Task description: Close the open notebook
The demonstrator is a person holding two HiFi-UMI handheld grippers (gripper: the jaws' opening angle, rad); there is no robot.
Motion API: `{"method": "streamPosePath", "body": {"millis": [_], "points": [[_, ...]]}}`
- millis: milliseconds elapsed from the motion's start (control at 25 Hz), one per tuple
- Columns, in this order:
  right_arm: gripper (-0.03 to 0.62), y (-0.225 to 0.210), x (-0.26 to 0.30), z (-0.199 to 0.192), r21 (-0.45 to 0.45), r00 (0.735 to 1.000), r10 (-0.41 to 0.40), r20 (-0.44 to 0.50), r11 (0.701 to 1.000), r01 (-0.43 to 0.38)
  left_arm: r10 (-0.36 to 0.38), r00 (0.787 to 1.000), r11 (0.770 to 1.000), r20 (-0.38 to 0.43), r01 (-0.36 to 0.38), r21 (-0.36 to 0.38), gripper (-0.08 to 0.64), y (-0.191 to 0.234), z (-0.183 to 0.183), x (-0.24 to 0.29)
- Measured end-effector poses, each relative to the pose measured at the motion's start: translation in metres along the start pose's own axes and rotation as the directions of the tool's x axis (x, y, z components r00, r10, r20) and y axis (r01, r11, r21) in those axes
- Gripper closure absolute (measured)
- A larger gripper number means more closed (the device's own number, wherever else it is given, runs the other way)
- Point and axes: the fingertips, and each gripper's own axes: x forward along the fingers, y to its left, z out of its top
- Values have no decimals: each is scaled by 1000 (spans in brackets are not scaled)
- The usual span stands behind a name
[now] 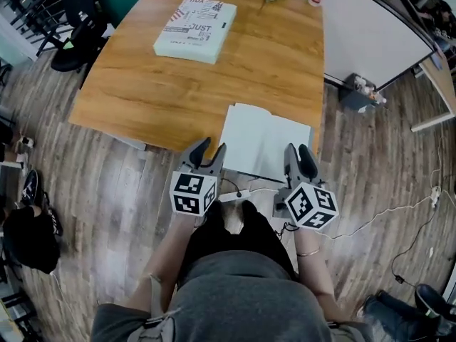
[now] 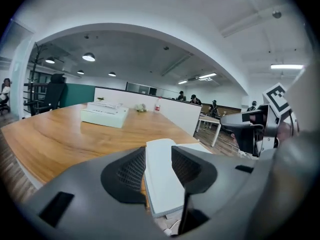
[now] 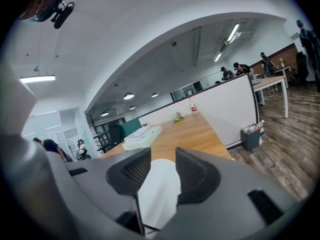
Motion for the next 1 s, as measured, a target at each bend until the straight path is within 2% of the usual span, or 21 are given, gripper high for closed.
{"method": "streamPosePath", "body": {"millis": [200, 360, 480, 720, 1000], "points": [[446, -29, -36, -7, 57, 985, -166, 39, 985, 164, -126, 991, 991, -46, 128, 44, 407, -19, -5, 19], [448, -60, -77, -18, 133, 947, -316, 55, 942, 307, -228, 970, 968, -82, 235, 91, 407, -47, -6, 36], [448, -78, -100, -30, 191, 917, -394, 51, 906, 379, -289, 951, 948, -109, 300, 110, 407, -67, -9, 44], [448, -102, -132, -57, 293, 887, -461, 17, 851, 436, -364, 915, 912, -174, 388, 133, 407, -106, -26, 51], [439, -117, -130, -85, 382, 898, -438, -39, 824, 419, -392, 891, 891, -229, 429, 147, 407, -132, -44, 63]]}}
